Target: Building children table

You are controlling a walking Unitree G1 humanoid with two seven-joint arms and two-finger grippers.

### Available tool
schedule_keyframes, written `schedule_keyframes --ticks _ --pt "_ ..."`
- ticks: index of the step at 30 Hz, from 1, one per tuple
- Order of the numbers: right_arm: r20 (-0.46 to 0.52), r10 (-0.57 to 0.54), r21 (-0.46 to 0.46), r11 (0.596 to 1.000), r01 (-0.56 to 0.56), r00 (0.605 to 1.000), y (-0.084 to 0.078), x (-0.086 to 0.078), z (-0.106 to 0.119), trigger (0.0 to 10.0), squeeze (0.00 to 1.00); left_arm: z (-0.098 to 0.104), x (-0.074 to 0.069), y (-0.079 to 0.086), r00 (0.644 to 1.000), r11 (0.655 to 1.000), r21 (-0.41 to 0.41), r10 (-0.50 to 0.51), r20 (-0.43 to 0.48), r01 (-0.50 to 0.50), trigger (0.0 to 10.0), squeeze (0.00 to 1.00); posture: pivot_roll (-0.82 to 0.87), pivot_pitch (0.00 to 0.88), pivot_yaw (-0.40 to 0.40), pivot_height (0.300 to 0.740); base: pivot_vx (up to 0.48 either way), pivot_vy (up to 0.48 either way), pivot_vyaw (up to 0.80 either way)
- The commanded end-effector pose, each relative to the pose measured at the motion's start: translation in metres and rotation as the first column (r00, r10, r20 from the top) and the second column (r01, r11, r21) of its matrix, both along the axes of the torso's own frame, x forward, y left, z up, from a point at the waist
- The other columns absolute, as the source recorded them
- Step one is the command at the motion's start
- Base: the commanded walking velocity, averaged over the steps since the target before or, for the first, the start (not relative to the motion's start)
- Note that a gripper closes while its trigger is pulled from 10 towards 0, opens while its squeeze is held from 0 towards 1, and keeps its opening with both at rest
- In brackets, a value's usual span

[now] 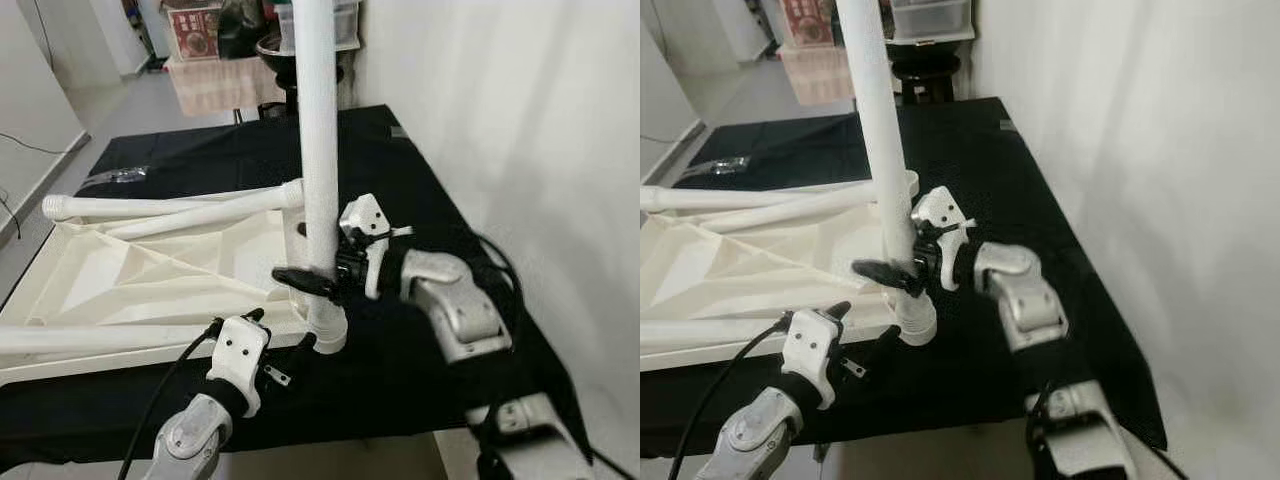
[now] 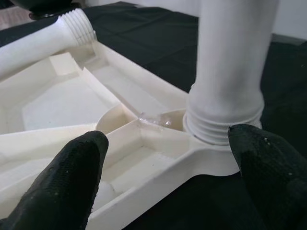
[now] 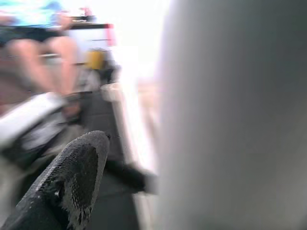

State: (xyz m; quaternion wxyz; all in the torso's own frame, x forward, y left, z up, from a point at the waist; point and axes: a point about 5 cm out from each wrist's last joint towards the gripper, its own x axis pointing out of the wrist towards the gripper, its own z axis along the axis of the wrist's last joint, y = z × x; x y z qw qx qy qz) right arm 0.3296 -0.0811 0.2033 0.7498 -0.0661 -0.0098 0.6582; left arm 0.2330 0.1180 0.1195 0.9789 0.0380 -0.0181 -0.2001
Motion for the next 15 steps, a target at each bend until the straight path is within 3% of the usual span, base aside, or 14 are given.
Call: schedule_keyframes --ticks 1,7,8,11,12,15 --pt "-0.032 0.110 -0.009 0.994 -0.110 0.993 0.003 0.007 0.001 10.0 0.00 -0.004 0.000 0.000 1.000 1.000 0.016 0.009 -0.009 -0.008 10.0 0.00 0.01 0.044 0.035 0.740 0.000 0.000 0.00" --pt "-0.070 0.090 -0.053 0.994 -0.094 0.993 0.004 0.019 -0.004 10.0 0.00 -0.004 -0.001 -0.001 1.000 1.000 0.016 0.006 -0.009 -0.006 10.0 0.00 0.01 0.045 0.033 0.740 0.000 0.000 0.00" --pt "-0.080 0.071 -0.067 0.995 -0.076 0.994 0.005 0.023 -0.007 1.9 0.00 -0.004 -0.001 -0.001 1.000 1.000 0.015 0.003 -0.010 -0.003 10.0 0.00 0.02 0.048 0.034 0.740 0.000 0.000 0.00" --pt "-0.088 0.064 -0.076 0.995 -0.071 0.994 0.006 0.025 -0.008 1.9 0.00 -0.004 -0.002 -0.001 1.000 1.000 0.014 0.002 -0.011 -0.001 10.0 0.00 0.02 0.049 0.034 0.740 0.000 0.000 0.00" --pt "-0.101 0.068 -0.084 0.994 -0.076 0.993 0.006 0.026 -0.010 0.0 0.00 -0.004 -0.002 -0.002 1.000 1.000 0.014 0.000 -0.012 0.001 10.0 0.00 0.02 0.050 0.033 0.740 0.000 0.000 0.00" --pt "-0.116 0.081 -0.088 0.992 -0.092 0.990 0.004 0.026 -0.013 0.0 0.00 -0.004 -0.003 -0.002 1.000 1.000 0.012 -0.003 -0.015 0.003 10.0 0.00 0.02 0.054 0.035 0.740 0.000 0.000 0.00"
